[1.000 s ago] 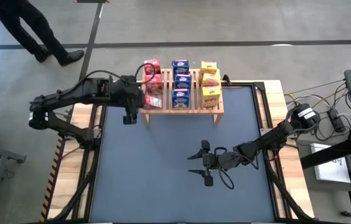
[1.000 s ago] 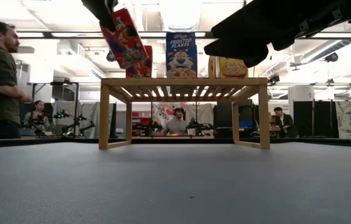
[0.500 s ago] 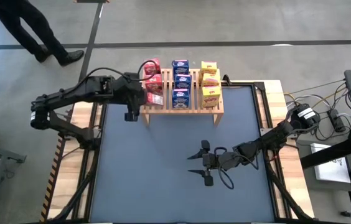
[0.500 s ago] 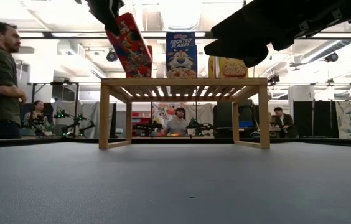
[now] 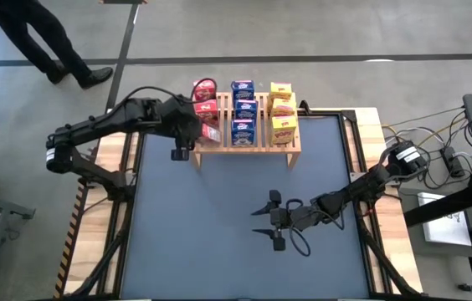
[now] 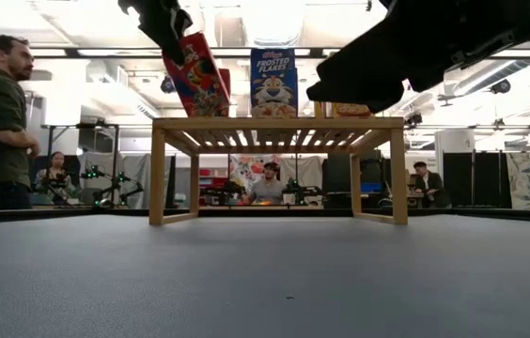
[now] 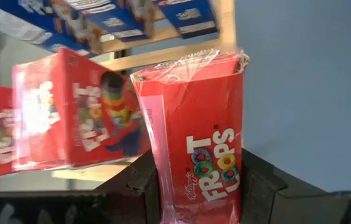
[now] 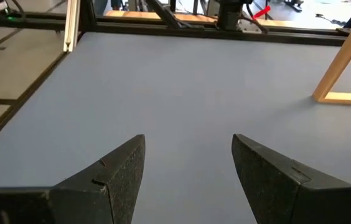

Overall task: Stack cereal on shelf
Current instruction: Put the red cereal box on the shelf aligned with the other red cereal box

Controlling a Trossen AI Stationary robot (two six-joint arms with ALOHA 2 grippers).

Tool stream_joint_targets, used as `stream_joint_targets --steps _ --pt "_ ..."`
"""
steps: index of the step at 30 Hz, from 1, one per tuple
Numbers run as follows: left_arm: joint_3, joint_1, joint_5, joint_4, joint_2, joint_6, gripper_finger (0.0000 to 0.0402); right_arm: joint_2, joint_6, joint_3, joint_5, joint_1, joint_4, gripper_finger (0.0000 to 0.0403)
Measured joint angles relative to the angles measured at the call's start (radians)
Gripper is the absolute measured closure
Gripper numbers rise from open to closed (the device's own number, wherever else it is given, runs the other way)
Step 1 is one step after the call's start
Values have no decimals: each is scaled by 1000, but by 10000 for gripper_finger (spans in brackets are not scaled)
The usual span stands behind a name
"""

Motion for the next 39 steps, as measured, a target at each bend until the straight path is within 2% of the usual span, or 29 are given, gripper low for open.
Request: stream_joint_targets --steps 3,7,13,24,32,39 --pt "0 8 51 -11 -2 -21 272 -1 0 6 0 0 6 174" --pt "0 12 55 -16 0 -32 266 -2 0 8 0 0 38 174" --pt "0 27 -24 -15 0 -33 240 -1 2 9 0 0 38 174" --pt "0 33 -17 -6 1 -35 205 0 -1 9 0 0 38 174" --pt "0 33 10 45 1 -34 205 0 -3 9 0 0 38 174" --pt "56 33 42 47 1 -21 230 0 -7 9 0 0 37 174"
